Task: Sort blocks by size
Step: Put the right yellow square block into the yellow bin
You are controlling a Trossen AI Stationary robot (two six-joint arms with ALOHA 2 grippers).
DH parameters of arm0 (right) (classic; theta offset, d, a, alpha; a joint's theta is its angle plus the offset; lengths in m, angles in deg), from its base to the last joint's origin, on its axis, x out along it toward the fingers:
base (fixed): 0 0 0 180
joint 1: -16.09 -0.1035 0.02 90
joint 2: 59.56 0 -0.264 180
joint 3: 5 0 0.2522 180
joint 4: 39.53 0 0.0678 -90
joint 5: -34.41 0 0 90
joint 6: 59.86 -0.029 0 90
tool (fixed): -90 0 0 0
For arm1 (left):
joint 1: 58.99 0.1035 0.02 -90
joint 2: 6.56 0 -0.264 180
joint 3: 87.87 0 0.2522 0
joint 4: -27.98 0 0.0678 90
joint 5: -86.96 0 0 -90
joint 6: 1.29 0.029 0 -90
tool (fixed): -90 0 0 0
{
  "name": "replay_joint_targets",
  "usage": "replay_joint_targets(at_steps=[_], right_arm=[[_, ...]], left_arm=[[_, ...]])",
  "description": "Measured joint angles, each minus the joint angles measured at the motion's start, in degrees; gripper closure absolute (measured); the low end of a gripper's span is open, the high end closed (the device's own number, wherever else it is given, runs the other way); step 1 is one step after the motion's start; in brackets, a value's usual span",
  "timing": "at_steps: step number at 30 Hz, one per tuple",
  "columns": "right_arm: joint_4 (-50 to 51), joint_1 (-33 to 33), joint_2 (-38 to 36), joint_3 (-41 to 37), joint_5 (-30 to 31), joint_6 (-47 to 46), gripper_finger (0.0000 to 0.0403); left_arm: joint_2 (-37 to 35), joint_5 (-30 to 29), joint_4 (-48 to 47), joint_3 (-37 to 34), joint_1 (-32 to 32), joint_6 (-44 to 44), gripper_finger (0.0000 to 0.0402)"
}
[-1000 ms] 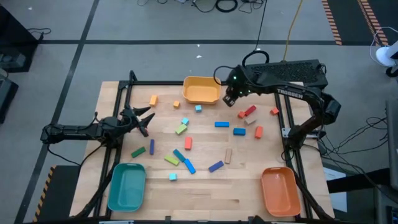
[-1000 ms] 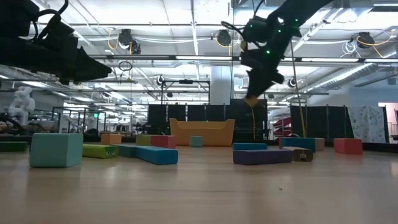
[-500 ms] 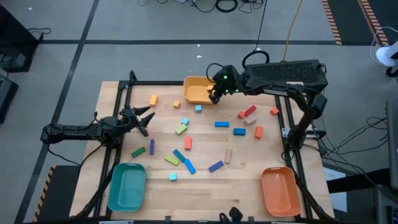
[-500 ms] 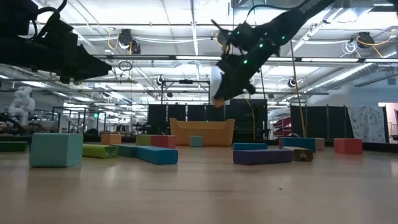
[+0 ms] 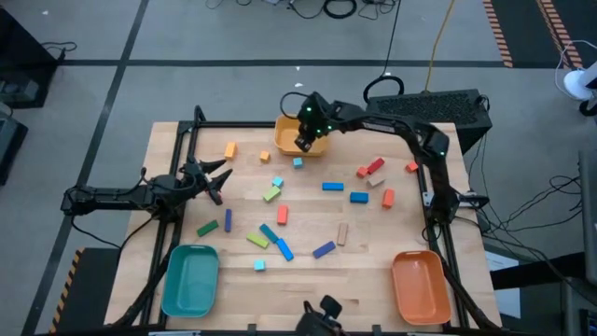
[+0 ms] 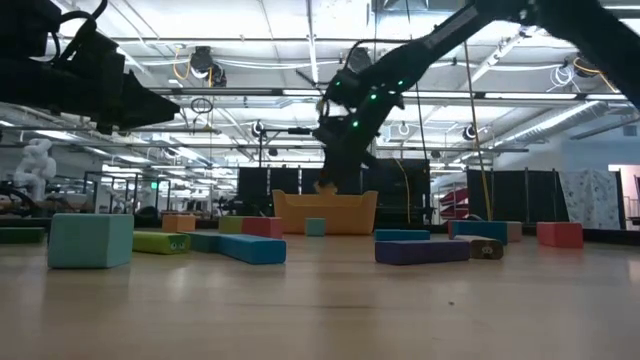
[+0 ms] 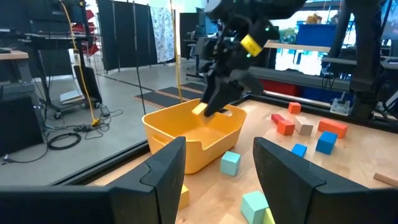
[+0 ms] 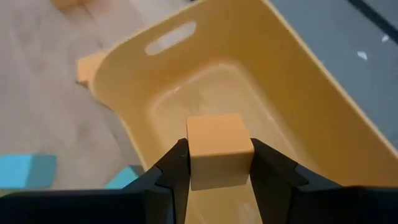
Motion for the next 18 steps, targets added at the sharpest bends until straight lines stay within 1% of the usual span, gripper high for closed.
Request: replay_joint_targets(at_steps=[7, 11, 18], right_arm=[[6.0, 0.2, 6.8, 6.4, 0.1, 0.0, 0.0280], [7.0, 0.6, 8.6, 7.2, 0.0, 0.0, 0.0280], [7.9, 2.0, 9.3, 7.2, 0.1, -0.4, 0.0279]], left_arm=[[0.0, 0.0, -0.5, 0.0, 0.0, 0.0, 0.0210], [0.0, 0.0, -1.0, 0.0, 0.0, 0.4, 0.0210], [0.0, 0.0, -1.5, 0.0, 0.0, 1.5, 0.0210]])
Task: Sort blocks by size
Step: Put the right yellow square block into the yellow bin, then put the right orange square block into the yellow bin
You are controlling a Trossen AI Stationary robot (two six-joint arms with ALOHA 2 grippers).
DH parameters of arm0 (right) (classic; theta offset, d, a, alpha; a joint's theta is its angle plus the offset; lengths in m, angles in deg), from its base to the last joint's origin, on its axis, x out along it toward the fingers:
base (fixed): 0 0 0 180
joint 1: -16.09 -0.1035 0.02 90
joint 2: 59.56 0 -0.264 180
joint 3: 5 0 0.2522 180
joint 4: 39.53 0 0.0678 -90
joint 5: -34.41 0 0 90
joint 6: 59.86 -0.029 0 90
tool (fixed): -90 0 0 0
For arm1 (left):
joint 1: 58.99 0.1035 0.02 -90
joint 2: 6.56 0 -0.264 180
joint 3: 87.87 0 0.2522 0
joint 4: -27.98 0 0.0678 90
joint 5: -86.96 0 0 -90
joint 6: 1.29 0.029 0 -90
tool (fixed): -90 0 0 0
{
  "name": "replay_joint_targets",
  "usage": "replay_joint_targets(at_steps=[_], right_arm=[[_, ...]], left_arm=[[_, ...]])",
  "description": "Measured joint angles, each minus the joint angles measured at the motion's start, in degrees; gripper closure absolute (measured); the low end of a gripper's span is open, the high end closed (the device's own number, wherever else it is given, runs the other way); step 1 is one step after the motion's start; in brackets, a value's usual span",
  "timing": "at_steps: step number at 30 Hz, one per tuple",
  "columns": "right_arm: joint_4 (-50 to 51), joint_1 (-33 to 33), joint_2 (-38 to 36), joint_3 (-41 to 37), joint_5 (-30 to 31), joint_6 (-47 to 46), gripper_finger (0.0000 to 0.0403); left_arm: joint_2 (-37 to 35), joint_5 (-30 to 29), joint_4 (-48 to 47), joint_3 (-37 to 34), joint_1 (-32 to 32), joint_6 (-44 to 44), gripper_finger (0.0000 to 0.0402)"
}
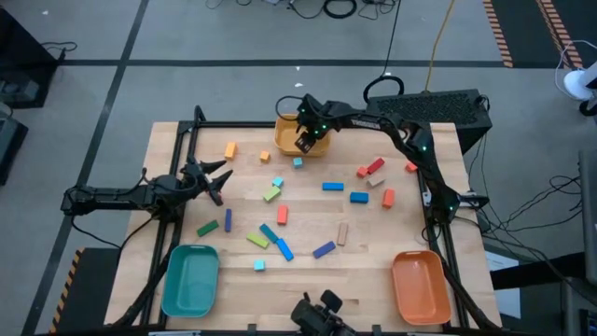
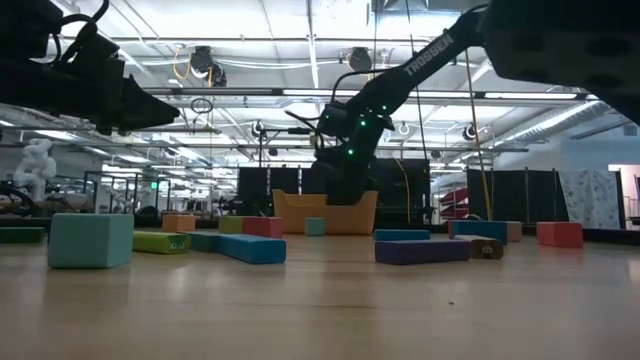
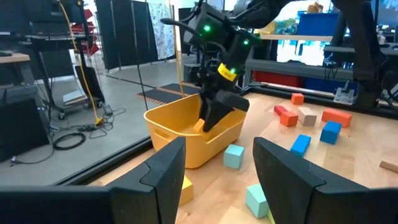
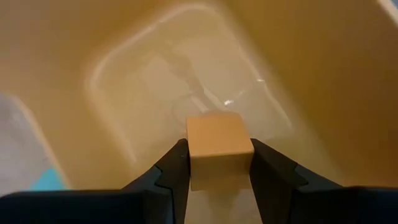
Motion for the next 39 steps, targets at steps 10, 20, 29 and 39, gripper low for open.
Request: replay_joint_targets(at_steps=[10, 20, 29, 39], right_arm=[[-0.1, -0.1, 0.0, 0.0, -0.1, 0.0, 0.0231], [1.1, -0.3, -1.2, 0.0, -0.1, 1.5, 0.0185], [7.3, -0.7, -7.5, 0.0, 0.1, 4.8, 0.0184], [25.3, -0.9, -13.6, 0.0, 3.1, 7.6, 0.0183]], left_arm=[[0.0, 0.0, 0.0, 0.0, 0.0, 0.4, 0.0210], [0.0, 0.0, 0.1, 0.0, 0.0, 0.5, 0.0210], [0.0, 0.0, -0.1, 0.0, 0.0, 0.9, 0.0210], [0.0, 0.0, -0.4, 0.0, 0.0, 1.5, 0.0210]])
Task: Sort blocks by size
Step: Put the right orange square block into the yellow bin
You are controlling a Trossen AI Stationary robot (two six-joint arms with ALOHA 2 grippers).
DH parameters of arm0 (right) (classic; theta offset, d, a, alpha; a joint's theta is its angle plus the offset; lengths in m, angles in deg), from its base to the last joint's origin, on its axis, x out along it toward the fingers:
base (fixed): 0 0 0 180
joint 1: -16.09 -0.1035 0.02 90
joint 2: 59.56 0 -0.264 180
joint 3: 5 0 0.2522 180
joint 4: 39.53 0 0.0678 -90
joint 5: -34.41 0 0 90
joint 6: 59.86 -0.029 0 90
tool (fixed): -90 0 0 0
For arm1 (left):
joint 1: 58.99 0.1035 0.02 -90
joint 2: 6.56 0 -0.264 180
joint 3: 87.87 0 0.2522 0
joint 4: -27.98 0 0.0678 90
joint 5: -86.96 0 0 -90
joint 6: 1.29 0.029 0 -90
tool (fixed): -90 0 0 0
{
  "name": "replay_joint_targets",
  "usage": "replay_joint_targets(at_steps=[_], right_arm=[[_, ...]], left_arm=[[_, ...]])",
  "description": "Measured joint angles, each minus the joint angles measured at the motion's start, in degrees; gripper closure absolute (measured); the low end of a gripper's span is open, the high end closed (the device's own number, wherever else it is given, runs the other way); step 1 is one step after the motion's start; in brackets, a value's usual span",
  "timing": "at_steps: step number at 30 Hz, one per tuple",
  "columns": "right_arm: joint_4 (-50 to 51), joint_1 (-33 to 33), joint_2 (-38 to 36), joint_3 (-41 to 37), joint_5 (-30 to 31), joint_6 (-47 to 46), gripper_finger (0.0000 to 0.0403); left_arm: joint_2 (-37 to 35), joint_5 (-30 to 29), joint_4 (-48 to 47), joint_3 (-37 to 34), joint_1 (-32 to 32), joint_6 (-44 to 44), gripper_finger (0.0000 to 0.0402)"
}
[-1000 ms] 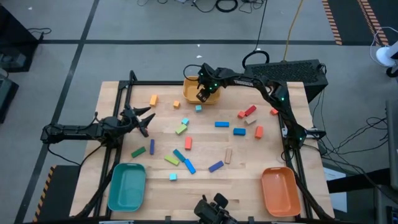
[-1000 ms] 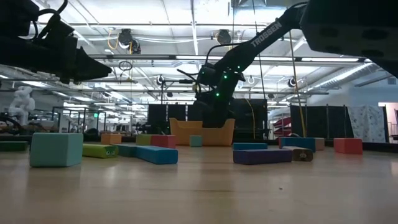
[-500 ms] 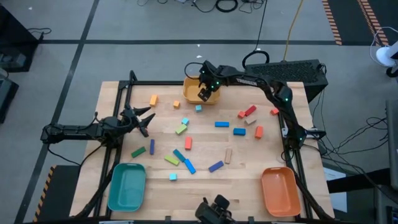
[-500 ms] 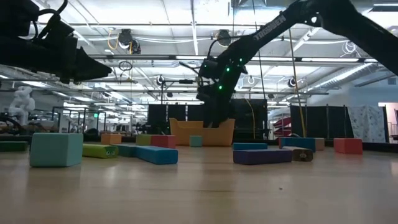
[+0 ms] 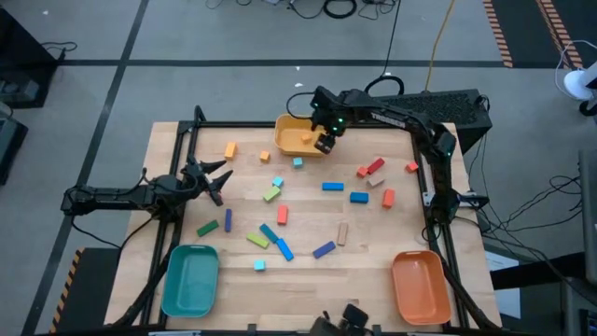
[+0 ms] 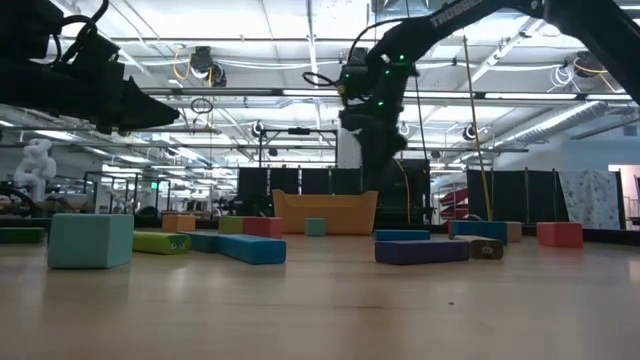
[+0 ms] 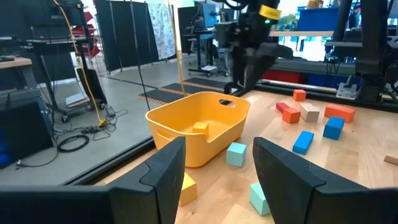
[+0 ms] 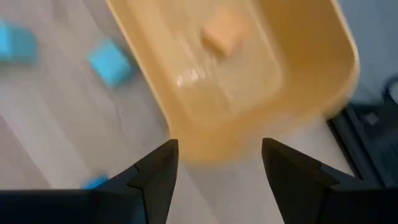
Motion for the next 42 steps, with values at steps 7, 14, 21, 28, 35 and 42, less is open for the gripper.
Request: replay_joint_targets(at_steps=[7, 14, 21, 28, 35, 42], right_arm=[[18.3, -0.3, -1.4, 0.0, 5.0, 0.5, 0.0183], [29.1, -0.3, -1.5, -0.1, 10.5, -0.1, 0.0183], [28.9, -0.3, -2.0, -4.6, 12.2, -0.1, 0.0183], [28.9, -0.1, -1.9, -14.6, 12.0, -5.0, 0.0183], [29.0, 3.3, -1.9, -22.7, 13.6, -12.5, 0.0183], [29.0, 8.7, -1.8, -25.7, 20.9, -20.3, 0.0183]], left_arm=[[0.0, 0.0, 0.1, 0.0, 0.0, 0.0, 0.0210], [0.0, 0.0, 0.1, 0.0, 0.0, -0.1, 0.0210], [0.0, 0.0, -0.5, 0.0, 0.0, -0.1, 0.0210], [0.0, 0.0, -2.2, 0.0, 0.0, -0.1, 0.0210], [0.0, 0.0, -2.3, 0.0, 0.0, -0.2, 0.0210], [0.0, 0.1, -2.4, 0.0, 0.0, -1.2, 0.0210]])
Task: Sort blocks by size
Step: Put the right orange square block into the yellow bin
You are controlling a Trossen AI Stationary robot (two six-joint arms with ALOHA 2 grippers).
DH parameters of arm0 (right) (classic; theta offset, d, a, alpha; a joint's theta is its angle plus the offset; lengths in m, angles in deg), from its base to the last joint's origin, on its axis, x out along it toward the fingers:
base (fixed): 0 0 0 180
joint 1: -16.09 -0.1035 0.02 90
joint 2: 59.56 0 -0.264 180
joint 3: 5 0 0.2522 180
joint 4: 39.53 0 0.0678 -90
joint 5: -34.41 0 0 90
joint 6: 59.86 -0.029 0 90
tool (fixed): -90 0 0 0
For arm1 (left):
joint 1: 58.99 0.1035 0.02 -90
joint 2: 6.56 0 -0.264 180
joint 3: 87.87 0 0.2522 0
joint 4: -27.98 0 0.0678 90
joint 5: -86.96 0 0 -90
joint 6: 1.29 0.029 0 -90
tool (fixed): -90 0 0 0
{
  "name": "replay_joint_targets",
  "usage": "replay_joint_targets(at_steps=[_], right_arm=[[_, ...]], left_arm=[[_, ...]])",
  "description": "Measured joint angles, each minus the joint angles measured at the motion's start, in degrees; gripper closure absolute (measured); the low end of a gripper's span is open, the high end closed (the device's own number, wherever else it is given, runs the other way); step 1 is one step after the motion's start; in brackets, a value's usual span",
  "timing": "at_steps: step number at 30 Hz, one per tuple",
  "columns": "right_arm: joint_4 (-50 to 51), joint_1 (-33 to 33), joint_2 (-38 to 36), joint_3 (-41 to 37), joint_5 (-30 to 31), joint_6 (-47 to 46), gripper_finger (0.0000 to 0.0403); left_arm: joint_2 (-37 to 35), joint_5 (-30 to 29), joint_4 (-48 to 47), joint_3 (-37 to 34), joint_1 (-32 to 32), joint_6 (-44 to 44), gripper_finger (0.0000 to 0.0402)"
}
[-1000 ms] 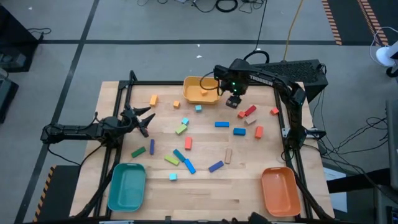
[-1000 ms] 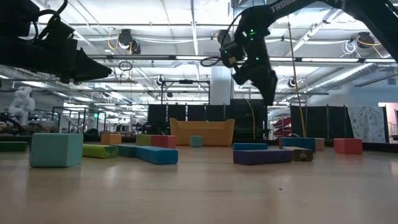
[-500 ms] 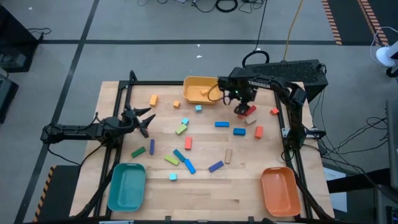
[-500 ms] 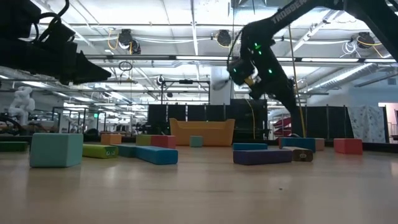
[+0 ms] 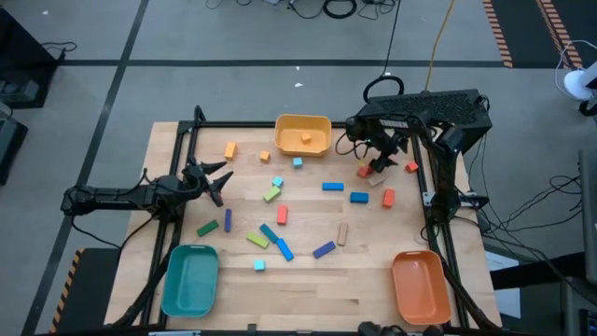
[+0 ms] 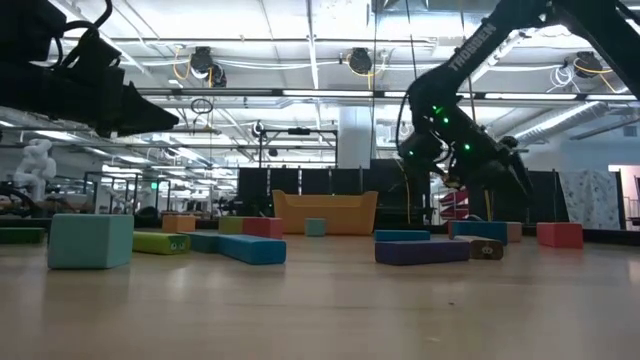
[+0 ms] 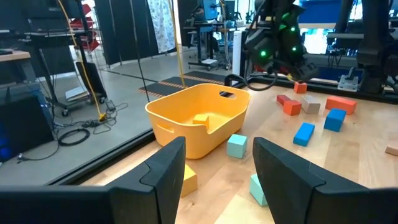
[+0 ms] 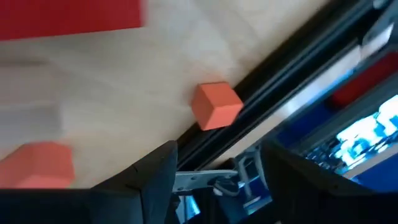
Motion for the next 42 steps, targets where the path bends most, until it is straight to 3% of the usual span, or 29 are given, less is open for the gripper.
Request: replay_joint_targets(at_steps=[9, 17, 26, 42], right_arm=[[-0.8, 7.7, 0.0, -0.1, -0.5, -2.2, 0.0183], [-1.7, 11.4, 0.0, -0.1, -4.8, 0.4, 0.0183], [-5.9, 13.6, 0.0, -6.1, -7.4, 3.0, 0.0183], [-12.6, 13.0, 0.1, -8.0, -7.3, 3.4, 0.0183]], left_arm=[[0.0, 1.2, -0.1, 0.0, 0.0, -0.4, 0.0210], [0.0, 2.1, -0.1, 0.0, 0.0, -0.4, 0.0210], [0.0, 2.6, -0.2, 0.0, 0.0, -0.4, 0.0210], [0.0, 3.2, -0.2, 0.0, 0.0, -0.6, 0.0210]])
